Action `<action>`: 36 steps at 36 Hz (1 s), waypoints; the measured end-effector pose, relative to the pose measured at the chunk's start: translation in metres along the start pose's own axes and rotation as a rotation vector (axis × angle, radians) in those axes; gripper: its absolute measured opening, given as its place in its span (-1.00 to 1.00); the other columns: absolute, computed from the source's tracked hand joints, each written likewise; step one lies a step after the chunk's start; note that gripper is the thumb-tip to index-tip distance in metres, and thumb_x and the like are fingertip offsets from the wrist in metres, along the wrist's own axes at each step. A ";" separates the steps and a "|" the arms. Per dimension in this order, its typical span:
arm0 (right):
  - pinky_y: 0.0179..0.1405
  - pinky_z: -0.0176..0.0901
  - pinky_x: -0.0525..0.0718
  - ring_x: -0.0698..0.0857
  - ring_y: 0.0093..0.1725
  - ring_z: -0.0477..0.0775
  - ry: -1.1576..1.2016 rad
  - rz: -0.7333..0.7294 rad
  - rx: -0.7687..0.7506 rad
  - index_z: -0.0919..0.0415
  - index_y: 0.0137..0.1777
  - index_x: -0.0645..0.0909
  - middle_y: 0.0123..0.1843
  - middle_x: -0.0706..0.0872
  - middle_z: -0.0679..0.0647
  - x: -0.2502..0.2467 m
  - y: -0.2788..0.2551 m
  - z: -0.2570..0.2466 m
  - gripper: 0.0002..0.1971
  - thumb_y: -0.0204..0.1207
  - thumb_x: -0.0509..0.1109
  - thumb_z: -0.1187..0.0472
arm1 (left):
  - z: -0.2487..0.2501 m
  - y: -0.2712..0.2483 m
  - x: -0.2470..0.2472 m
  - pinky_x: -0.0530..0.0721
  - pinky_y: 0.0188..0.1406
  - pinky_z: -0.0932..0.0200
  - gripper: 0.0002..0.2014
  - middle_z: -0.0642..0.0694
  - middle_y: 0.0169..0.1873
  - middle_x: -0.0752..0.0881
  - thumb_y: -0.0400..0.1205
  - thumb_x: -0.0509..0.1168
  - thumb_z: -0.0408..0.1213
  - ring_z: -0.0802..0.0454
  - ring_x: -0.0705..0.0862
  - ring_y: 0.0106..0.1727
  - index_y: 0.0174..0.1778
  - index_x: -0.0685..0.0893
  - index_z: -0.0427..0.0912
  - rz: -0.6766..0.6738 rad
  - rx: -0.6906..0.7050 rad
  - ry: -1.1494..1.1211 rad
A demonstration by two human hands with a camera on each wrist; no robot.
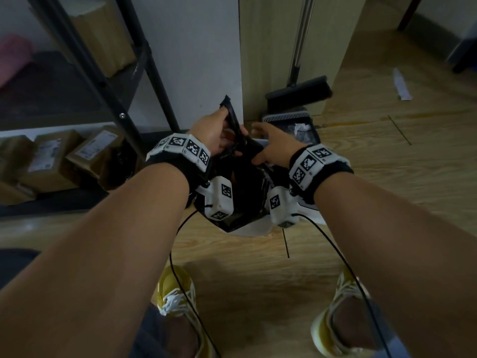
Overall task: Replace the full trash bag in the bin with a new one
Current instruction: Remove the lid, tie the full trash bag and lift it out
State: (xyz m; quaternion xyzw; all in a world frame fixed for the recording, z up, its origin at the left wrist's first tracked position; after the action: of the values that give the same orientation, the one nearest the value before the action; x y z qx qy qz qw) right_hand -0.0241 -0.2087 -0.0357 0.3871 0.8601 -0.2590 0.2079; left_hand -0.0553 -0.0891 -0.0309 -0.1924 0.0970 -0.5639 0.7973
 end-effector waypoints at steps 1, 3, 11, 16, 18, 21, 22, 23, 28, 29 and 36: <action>0.08 -0.05 0.72 0.45 0.53 0.10 0.031 -0.009 0.003 0.12 0.68 0.14 0.64 0.35 0.01 0.003 0.001 0.001 -0.10 0.41 0.48 0.49 | 0.000 0.000 0.000 0.74 -0.52 0.00 -0.52 -0.25 -0.26 0.74 0.76 0.00 0.02 -0.19 0.70 -0.37 -0.03 0.59 -0.35 -0.004 0.004 -0.004; -0.18 -0.15 0.76 0.56 0.37 0.09 0.091 -0.024 0.007 0.12 0.67 0.16 0.61 0.40 0.03 0.007 0.003 0.002 -0.15 0.44 0.43 0.53 | 0.000 0.000 0.001 0.74 -0.51 0.00 -0.55 -0.25 -0.26 0.73 0.77 0.00 0.01 -0.20 0.69 -0.36 -0.11 0.58 -0.31 -0.014 0.008 -0.007; -0.44 -0.35 0.66 0.64 -0.21 0.01 -0.018 0.050 -0.016 0.18 0.46 0.49 0.24 0.62 0.17 0.001 0.017 0.009 -0.50 0.51 0.43 0.35 | -0.008 0.013 -0.010 0.77 -0.22 -0.09 -0.53 -0.20 -0.36 0.79 0.75 0.03 -0.01 -0.20 0.71 -0.32 -0.19 0.63 -0.31 0.004 -0.009 0.052; -0.47 -0.26 0.66 0.58 -0.38 -0.01 0.108 0.068 0.077 0.23 0.28 0.61 -0.17 0.63 0.13 0.000 0.022 0.021 -0.69 0.55 0.34 0.37 | -0.009 0.019 -0.016 0.68 0.14 -0.01 -0.39 -0.10 -0.48 0.81 0.73 0.02 0.07 -0.13 0.72 -0.23 -0.34 0.77 -0.27 0.023 0.019 0.131; -0.33 -0.10 0.68 0.61 -0.33 0.06 0.149 0.047 0.121 0.30 0.30 0.59 -0.19 0.63 0.15 0.003 0.024 0.021 -0.71 0.60 0.26 0.36 | -0.007 0.021 -0.016 0.67 0.17 0.05 -0.39 -0.08 -0.44 0.82 0.73 0.02 0.06 -0.11 0.74 -0.18 -0.38 0.80 -0.23 0.033 0.041 0.141; -0.21 0.03 0.67 0.64 -0.28 0.19 0.157 0.029 0.211 0.43 0.34 0.53 -0.13 0.66 0.27 0.005 0.024 0.026 -0.68 0.68 0.18 0.28 | -0.002 0.024 -0.014 0.71 0.03 0.18 -0.50 -0.10 -0.40 0.83 0.73 0.07 -0.05 -0.04 0.77 -0.23 -0.29 0.76 -0.29 0.057 0.070 0.067; -0.23 0.00 0.64 0.65 -0.28 0.20 0.174 0.047 0.220 0.45 0.34 0.54 -0.15 0.66 0.28 0.004 0.023 0.028 -0.66 0.68 0.18 0.25 | -0.001 0.024 -0.013 0.73 -0.11 0.22 -0.56 -0.10 -0.43 0.82 0.73 0.08 -0.10 -0.01 0.78 -0.30 -0.24 0.71 -0.33 0.068 0.075 0.030; -0.21 0.00 0.63 0.67 -0.23 0.24 0.177 0.054 0.223 0.45 0.35 0.54 -0.13 0.67 0.29 0.003 0.022 0.029 -0.65 0.69 0.17 0.24 | 0.000 0.024 -0.012 0.73 -0.25 0.25 -0.61 -0.12 -0.48 0.81 0.73 0.10 -0.16 -0.01 0.78 -0.36 -0.21 0.68 -0.36 0.076 0.078 -0.014; -0.48 -0.30 0.66 0.66 -0.38 0.03 0.097 0.101 0.120 0.28 0.29 0.65 -0.09 0.71 0.20 -0.002 0.019 0.028 -0.72 0.64 0.29 0.23 | 0.006 0.017 0.001 0.77 -0.39 0.12 -0.74 -0.28 -0.42 0.68 0.72 0.07 -0.45 -0.17 0.68 -0.31 -0.26 0.54 -0.41 0.047 0.083 -0.218; -0.59 -0.37 0.60 0.61 -0.43 -0.01 0.109 0.129 0.097 0.26 0.27 0.66 -0.15 0.70 0.17 -0.005 0.018 0.029 -0.72 0.61 0.33 0.24 | 0.007 0.015 0.003 0.78 -0.38 0.11 -0.75 -0.30 -0.37 0.64 0.72 0.05 -0.47 -0.17 0.68 -0.31 -0.24 0.52 -0.40 0.039 0.081 -0.235; -0.65 -0.50 0.52 0.59 -0.40 -0.12 0.130 0.178 -0.014 0.11 0.37 0.63 -0.07 0.68 0.09 -0.009 0.019 0.021 -0.61 0.53 0.37 0.27 | 0.002 0.015 0.007 0.81 -0.45 0.02 -0.86 -0.35 -0.25 0.61 0.72 0.07 -0.46 -0.15 0.75 -0.44 -0.09 0.49 -0.40 0.005 0.041 -0.231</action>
State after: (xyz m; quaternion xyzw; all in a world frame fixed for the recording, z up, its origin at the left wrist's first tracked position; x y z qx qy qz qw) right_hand -0.0006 -0.2156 -0.0522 0.4767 0.8357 -0.2076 0.1768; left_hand -0.0398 -0.0909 -0.0350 -0.2395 -0.0065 -0.5377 0.8084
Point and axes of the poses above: each hand's wrist, its own y-axis towards the middle knuckle, its own x-axis out of the palm, z = x × y, the point moved 10 cm from there along y, towards the middle knuckle
